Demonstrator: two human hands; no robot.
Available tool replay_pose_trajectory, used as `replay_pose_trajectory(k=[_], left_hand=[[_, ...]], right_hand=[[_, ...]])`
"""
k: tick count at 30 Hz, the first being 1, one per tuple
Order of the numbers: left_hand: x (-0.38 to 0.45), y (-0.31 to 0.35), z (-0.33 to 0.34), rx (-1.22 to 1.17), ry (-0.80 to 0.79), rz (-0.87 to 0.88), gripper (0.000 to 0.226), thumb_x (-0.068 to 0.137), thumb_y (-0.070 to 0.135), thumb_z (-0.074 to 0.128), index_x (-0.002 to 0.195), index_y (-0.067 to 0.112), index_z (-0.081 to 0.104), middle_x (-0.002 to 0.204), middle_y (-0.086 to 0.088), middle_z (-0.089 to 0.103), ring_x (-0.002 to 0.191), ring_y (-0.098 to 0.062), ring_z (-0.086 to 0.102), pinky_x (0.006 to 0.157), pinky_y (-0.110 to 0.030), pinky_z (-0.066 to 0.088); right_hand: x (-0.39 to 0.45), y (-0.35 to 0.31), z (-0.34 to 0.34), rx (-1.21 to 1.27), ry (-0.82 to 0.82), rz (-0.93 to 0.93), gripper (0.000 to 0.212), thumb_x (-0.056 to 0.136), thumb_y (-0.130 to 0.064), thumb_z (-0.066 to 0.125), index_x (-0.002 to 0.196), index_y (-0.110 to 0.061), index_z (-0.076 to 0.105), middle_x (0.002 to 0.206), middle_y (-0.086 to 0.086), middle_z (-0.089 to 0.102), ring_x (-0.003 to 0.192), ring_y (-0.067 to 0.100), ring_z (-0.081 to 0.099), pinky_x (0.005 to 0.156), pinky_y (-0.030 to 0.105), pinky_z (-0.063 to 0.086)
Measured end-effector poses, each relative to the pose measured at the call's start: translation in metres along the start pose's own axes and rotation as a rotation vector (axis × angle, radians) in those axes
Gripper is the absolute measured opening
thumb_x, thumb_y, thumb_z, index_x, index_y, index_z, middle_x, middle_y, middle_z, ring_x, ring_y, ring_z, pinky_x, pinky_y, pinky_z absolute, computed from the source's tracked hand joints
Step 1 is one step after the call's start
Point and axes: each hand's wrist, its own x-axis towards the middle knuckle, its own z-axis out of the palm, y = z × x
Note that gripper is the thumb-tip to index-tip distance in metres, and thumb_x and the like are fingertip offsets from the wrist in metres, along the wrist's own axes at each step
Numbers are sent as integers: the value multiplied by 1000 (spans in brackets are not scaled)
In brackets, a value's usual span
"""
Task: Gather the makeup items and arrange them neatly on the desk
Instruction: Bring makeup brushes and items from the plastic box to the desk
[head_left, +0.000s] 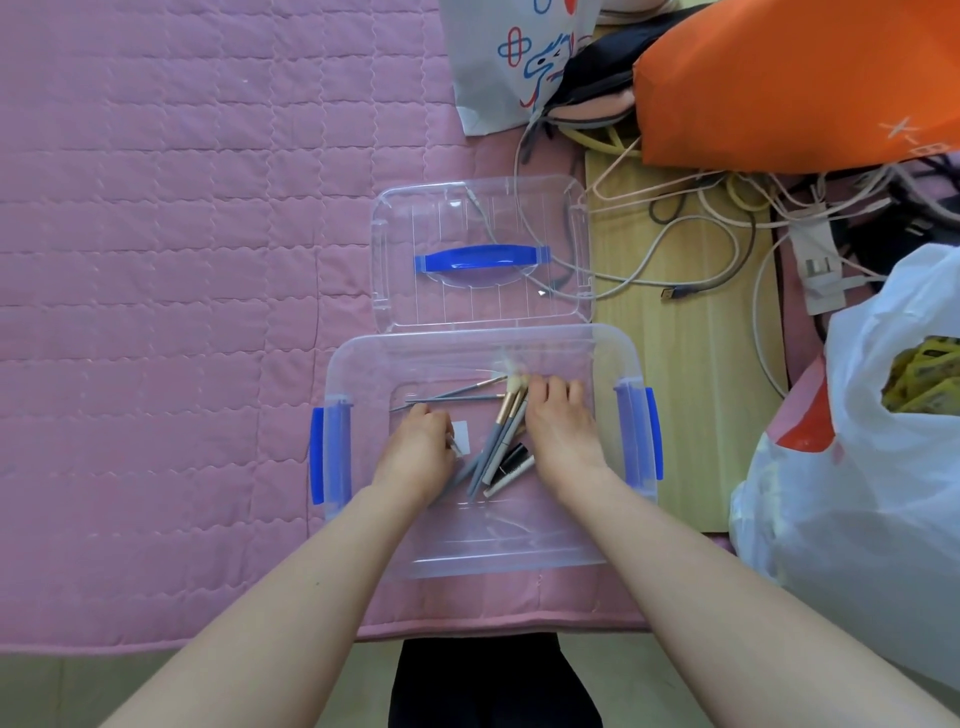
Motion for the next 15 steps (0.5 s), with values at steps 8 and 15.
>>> replay_pose_trajectory(k=[8, 15], left_hand=[[1, -6, 1, -243, 47, -122, 21, 85, 7, 49, 103, 12, 61, 101, -12, 65, 92, -33, 58, 81, -37, 50], [0, 0, -2, -472, 35, -215, 22, 85, 10, 52, 103, 15, 62, 89, -5, 62, 86, -26, 56, 72, -26, 41]], right_hand=[[-4, 2, -6, 145, -33, -8, 38, 93, -23, 57, 123, -7, 40, 121, 13, 45, 109, 32, 50, 86, 37, 43], [-4, 10, -16, 379, -59, 69, 27, 94, -4, 44, 120, -4, 48, 121, 15, 48, 105, 31, 51, 87, 35, 43]])
